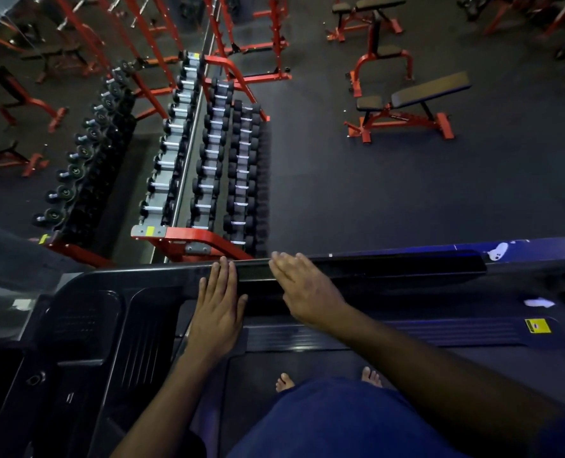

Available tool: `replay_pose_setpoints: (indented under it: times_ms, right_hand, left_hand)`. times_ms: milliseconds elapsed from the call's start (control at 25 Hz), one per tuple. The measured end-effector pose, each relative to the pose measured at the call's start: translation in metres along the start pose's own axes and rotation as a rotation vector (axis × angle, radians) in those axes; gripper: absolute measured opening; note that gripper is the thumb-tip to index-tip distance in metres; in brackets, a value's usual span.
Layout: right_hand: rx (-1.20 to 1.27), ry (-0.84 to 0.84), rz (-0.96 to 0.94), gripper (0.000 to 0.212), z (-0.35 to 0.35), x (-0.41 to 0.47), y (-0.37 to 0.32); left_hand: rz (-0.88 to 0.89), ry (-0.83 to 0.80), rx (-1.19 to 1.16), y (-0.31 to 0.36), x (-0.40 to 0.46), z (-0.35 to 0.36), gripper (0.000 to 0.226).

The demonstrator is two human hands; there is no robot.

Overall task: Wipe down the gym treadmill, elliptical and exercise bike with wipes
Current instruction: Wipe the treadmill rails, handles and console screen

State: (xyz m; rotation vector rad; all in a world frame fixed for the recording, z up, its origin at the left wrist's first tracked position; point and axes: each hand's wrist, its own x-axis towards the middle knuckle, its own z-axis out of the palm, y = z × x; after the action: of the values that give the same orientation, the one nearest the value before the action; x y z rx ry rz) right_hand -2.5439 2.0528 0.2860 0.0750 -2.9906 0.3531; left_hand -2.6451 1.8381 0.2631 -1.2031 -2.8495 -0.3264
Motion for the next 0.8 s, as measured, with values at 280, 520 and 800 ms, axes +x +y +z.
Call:
replay_pose_setpoints:
  times_ms: [280,520,800]
  right_hand:
    - [-0.137,0.052,0.251,0.073,-0.014,-0.082,0.057]
    - [-0.255,0.081,0.343,0.074,-0.022,-0.129,0.100]
    - [-0.208,0.109,0.479,0.064,-0.046,-0.182,0.156]
  left_hand:
    - [0.109,0.023,0.011,0.043,0.004,0.005,0.067]
    - [0.332,-0.038,0.003,0.091,0.031,0.014,0.067]
    - [0.392,-0.060,0.131,0.105,0.042,0.018,0.070]
